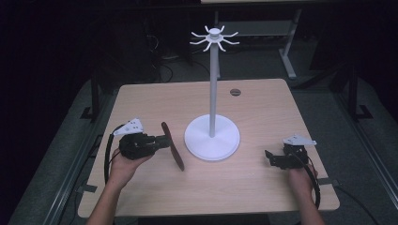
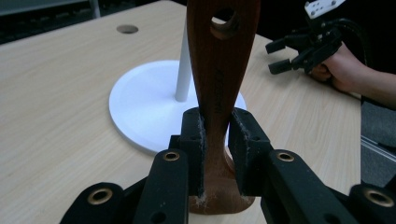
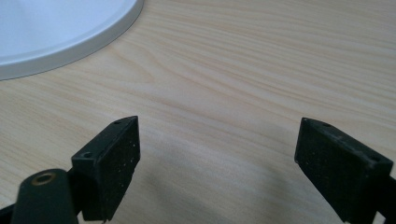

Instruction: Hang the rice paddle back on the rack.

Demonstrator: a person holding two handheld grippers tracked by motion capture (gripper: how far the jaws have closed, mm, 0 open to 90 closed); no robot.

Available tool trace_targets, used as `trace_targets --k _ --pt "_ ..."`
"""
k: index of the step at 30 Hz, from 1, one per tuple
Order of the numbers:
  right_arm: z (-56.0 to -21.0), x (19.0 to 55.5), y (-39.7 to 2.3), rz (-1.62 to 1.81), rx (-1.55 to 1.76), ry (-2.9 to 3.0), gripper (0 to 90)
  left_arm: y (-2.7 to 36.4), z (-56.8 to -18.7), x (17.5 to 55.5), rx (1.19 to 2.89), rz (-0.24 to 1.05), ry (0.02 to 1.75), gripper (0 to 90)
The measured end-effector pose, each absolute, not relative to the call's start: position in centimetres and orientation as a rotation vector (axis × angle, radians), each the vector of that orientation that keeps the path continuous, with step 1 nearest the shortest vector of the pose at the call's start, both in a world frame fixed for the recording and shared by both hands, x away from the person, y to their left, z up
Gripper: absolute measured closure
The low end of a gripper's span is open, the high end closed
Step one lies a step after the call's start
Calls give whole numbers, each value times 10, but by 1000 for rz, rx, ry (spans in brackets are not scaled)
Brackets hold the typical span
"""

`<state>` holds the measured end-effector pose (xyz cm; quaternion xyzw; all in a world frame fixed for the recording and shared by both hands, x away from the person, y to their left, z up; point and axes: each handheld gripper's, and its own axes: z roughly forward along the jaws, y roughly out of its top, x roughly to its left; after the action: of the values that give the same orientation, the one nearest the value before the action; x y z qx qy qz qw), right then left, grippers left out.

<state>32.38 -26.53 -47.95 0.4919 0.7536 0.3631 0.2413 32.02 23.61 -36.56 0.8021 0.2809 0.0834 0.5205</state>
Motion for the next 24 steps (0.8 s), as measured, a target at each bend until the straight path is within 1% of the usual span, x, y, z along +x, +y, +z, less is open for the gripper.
trace_targets --k 17,24 --pt "-479 324 -265 988 1344 2061 137 236 -337 328 1868 212 623 759" --pt "-480 324 -265 987 1340 2059 137 234 -318 336 1852 214 602 759"
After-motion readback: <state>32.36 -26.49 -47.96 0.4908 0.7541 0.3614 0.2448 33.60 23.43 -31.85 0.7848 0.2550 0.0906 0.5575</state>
